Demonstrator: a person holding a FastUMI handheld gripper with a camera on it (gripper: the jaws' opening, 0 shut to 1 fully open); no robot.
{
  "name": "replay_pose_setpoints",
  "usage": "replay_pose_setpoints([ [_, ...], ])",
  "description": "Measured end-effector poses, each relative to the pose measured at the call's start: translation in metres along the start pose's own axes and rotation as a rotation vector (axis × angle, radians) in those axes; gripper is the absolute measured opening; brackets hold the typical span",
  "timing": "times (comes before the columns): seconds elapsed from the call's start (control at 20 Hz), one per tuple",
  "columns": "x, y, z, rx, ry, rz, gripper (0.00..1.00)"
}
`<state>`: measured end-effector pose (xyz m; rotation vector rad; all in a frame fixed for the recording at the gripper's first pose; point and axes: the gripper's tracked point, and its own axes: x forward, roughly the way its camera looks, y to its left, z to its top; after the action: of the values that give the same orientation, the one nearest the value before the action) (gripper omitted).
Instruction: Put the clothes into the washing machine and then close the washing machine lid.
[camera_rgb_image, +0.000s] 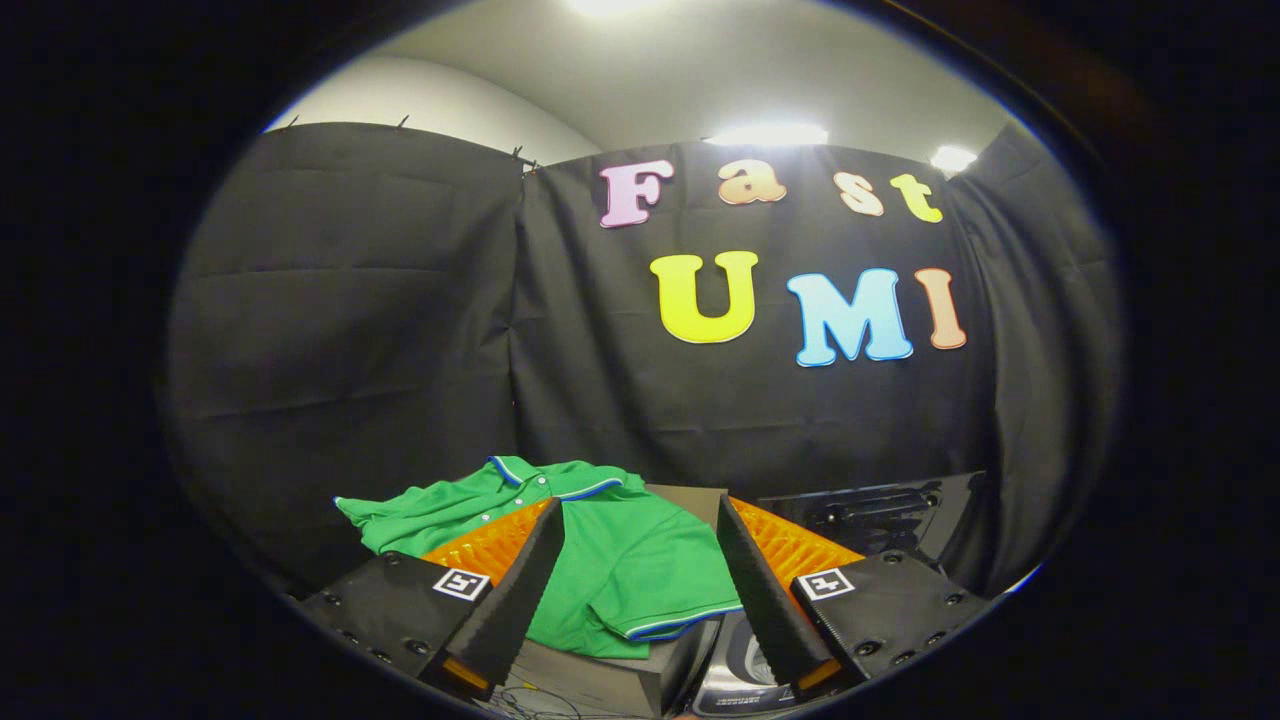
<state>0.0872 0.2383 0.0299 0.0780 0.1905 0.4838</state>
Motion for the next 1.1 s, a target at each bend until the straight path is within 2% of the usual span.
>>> replay_pose_setpoints([
  [0.4, 0.041, 0.045, 0.007, -0.010, 0.052, 0.055, 0.96],
  [0.85, 0.082, 0.099, -0.006, 0.027, 0.196, 0.147, 0.96],
  [1.1, 0.107, 0.118, -0.023, 0.007, 0.294, 0.180, 0.96],
])
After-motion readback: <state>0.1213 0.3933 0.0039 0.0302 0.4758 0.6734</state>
